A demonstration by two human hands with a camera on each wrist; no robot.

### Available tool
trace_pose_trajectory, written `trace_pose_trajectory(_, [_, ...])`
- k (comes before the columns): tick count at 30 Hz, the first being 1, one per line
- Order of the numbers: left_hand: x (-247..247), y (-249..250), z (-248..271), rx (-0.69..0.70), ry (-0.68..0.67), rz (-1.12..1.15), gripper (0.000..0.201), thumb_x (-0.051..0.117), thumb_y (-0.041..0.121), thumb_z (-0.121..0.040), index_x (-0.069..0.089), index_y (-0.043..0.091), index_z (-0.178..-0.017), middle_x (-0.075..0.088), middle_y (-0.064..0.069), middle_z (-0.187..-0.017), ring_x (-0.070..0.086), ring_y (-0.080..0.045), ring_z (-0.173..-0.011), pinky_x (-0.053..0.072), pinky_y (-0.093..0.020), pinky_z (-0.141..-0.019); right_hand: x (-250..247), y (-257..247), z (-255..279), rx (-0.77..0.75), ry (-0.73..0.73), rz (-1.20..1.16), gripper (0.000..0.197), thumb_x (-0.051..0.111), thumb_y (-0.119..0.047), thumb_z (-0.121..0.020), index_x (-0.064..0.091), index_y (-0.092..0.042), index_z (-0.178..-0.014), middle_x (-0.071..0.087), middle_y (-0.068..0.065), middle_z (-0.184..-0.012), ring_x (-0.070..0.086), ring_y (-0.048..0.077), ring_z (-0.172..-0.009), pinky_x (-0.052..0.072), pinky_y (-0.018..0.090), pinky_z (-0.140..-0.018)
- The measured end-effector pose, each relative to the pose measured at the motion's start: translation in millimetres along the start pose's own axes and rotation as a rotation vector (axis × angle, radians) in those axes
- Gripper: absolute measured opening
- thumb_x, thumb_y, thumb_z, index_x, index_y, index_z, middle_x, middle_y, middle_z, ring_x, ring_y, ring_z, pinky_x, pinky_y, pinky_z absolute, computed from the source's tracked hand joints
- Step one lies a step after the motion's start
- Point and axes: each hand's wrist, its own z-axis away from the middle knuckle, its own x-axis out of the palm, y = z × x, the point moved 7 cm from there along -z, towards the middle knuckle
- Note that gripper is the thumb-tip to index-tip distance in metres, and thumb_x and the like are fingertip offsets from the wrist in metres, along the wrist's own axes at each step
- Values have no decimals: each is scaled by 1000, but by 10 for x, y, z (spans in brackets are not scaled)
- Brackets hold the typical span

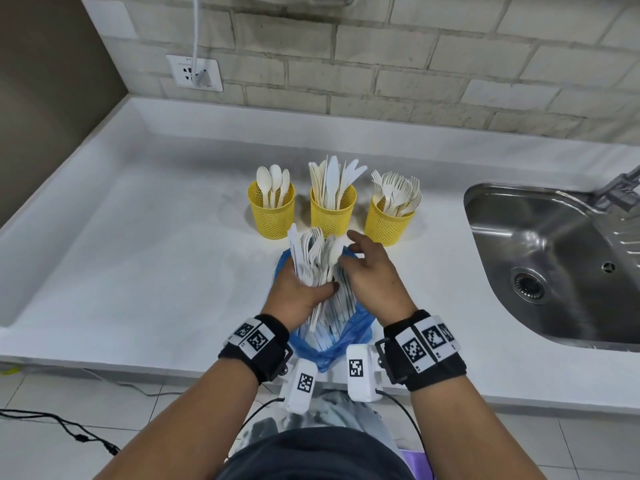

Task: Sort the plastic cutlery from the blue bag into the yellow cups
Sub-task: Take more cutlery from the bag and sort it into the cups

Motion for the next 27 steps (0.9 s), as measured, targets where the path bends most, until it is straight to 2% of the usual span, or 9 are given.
trace_pose_trajectory(4, [69, 114, -3, 61, -43, 13, 59, 82, -8, -78, 64, 27, -122, 76, 4, -119, 70, -13, -115, 52, -24, -97, -19, -118, -61, -15, 1, -66, 53, 55, -36, -103, 42, -23, -153, 52, 1, -147, 49, 15, -134, 37, 34, -112])
trace_pose_trajectory(6, [82, 96, -28, 63, -42, -22, 59, 83, -6, -78, 64, 23, -125, 75, 2, -119, 70, -14, -114, 53, -27, -98, -11, -169, -94, -29, 10, -70, 50, 53, -33, -104, 44, -21, -152, 57, 2, -142, 53, 17, -130, 39, 30, -106])
trace_pose_trajectory(10, [82, 78, -95, 87, -17, -131, 65, 86, 7, -76, 57, 16, -133, 72, 0, -120, 68, -16, -115, 54, -46, -102, 43, -232, -89, -32, 52, -109, 44, 48, -19, -104, 47, -14, -148, 57, 4, -142, 53, 19, -130, 39, 40, -115])
trace_pose_trajectory(12, [91, 89, -114, 88, 12, -184, 76, 88, 22, -71, 53, 22, -138, 68, 7, -125, 65, -4, -116, 53, -26, -100, 119, -258, -52, -17, 66, -201, 42, 47, -24, -103, 50, -19, -145, 56, 0, -141, 51, 14, -128, 37, 40, -117])
trace_pose_trajectory(14, [85, 148, -110, 64, 64, -237, 83, 86, 33, -69, 48, 28, -142, 65, 14, -126, 61, 10, -110, 45, -2, -84, 198, -276, -32, 5, 77, -302, 52, 50, -50, -92, 51, -30, -140, 56, -5, -143, 52, 15, -131, 36, 46, -118])
trace_pose_trajectory(15, [78, 164, -111, 56, 83, -272, 78, 85, 31, -72, 48, 27, -141, 65, 16, -123, 61, 10, -105, 42, 2, -77, 227, -273, -31, 15, 75, -331, 63, 50, -59, -86, 48, -33, -144, 54, -4, -147, 50, 16, -136, 35, 47, -119])
trace_pose_trajectory(19, [6, 172, -151, 44, 145, -385, 31, 72, 28, -88, 61, 21, -117, 64, 17, -95, 61, -8, -91, 38, -2, -66, 170, -338, 2, -80, 60, -200, 64, 62, -31, -98, 35, -21, -155, 46, 1, -147, 46, 13, -135, 36, 33, -114])
trace_pose_trajectory(24, [33, 139, -170, 69, 103, -294, 28, 73, 11, -87, 66, 17, -114, 70, 17, -96, 63, 16, -86, 44, -2, -69, 62, -355, -85, -151, 92, 9, 63, 65, -14, -93, 43, -17, -151, 38, 10, -137, 51, 23, -126, 41, 32, -111])
trace_pose_trajectory(27, [101, 196, -188, 97, 102, -345, 26, 69, 18, -92, 63, 12, -117, 65, 19, -96, 59, 20, -88, 42, 0, -71, 85, -394, -129, -217, 113, 65, 62, 67, -21, -90, 48, -16, -148, 37, 7, -130, 52, 31, -124, 41, 42, -113])
